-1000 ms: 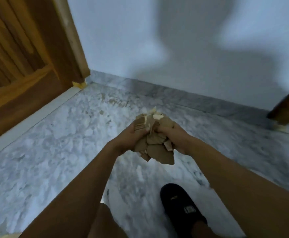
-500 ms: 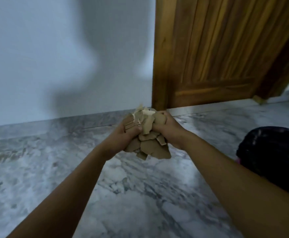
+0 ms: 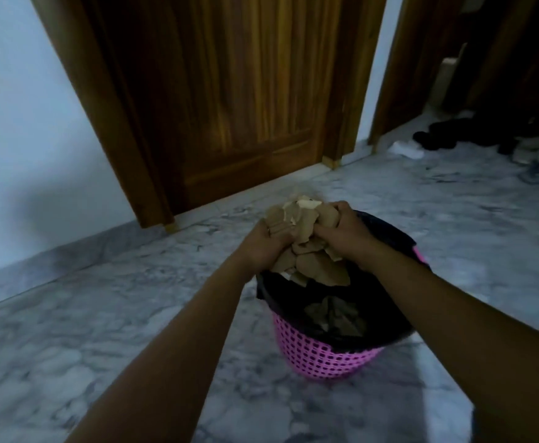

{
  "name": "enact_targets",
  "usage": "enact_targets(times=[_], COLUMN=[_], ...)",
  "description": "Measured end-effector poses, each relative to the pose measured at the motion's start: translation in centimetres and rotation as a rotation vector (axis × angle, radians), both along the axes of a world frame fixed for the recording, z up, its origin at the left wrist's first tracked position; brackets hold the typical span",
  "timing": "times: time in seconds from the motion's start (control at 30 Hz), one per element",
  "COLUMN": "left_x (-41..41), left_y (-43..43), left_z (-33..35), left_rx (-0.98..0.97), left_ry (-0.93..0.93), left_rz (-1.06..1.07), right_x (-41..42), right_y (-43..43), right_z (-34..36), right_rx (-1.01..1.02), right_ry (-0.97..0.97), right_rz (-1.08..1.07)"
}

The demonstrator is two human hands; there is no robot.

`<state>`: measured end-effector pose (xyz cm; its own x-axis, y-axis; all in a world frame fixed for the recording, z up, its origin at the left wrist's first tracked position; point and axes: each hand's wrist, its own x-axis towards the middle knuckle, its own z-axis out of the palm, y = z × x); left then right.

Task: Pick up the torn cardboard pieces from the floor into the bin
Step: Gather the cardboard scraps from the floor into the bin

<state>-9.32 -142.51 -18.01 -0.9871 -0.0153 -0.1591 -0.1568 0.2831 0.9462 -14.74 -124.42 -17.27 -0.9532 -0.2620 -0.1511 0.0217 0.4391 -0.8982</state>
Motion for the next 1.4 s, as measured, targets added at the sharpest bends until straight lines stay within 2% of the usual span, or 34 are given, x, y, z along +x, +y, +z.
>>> enact_targets(times=[0.17, 0.27, 0.37, 0.53, 0.73, 0.9, 1.03, 1.23, 1.4], left_x=[-2.3, -2.8, -3.2, -3.7, 1.8, 13.3, 29.1, 51.3, 65.9], left_y=[2.9, 3.3, 3.0, -0.7, -9.0, -16.4, -19.3, -15.2, -7.6], left_z=[-1.4, -2.4, -2.5, 0.1, 1.3, 1.9, 1.4, 1.5, 2.6], left_rx=[-0.303, -0.357, -0.351, -0.362, -0.485, -0.543, -0.554, -0.506, -0.489], left_ry=[-0.216, -0.174, -0.063, 0.167, 0.109, 0.005, -0.137, -0.309, -0.403], left_rz=[-0.061, -0.061, 0.014, 0.274, 0.566, 0.875, 1.223, 1.655, 1.925], right_x=[-1.4, -1.6, -2.0, -3.2, -0.6, 6.5, 18.9, 39.7, 54.8], right_y=[5.7, 6.8, 6.1, 0.2, -12.2, -23.8, -31.9, -35.0, -32.0], right_z=[-2.4, -3.0, -3.0, -1.3, -0.7, -1.5, -2.5, -2.2, -1.4], right_rx=[0.399, 0.492, 0.483, 0.313, 0.282, 0.277, 0.252, 0.176, 0.122], right_ry=[0.098, 0.167, 0.232, 0.348, 0.434, 0.401, 0.374, 0.416, 0.483], right_rz=[-0.047, -0.062, -0.02, 0.023, 0.274, 0.595, 1.017, 1.515, 1.823])
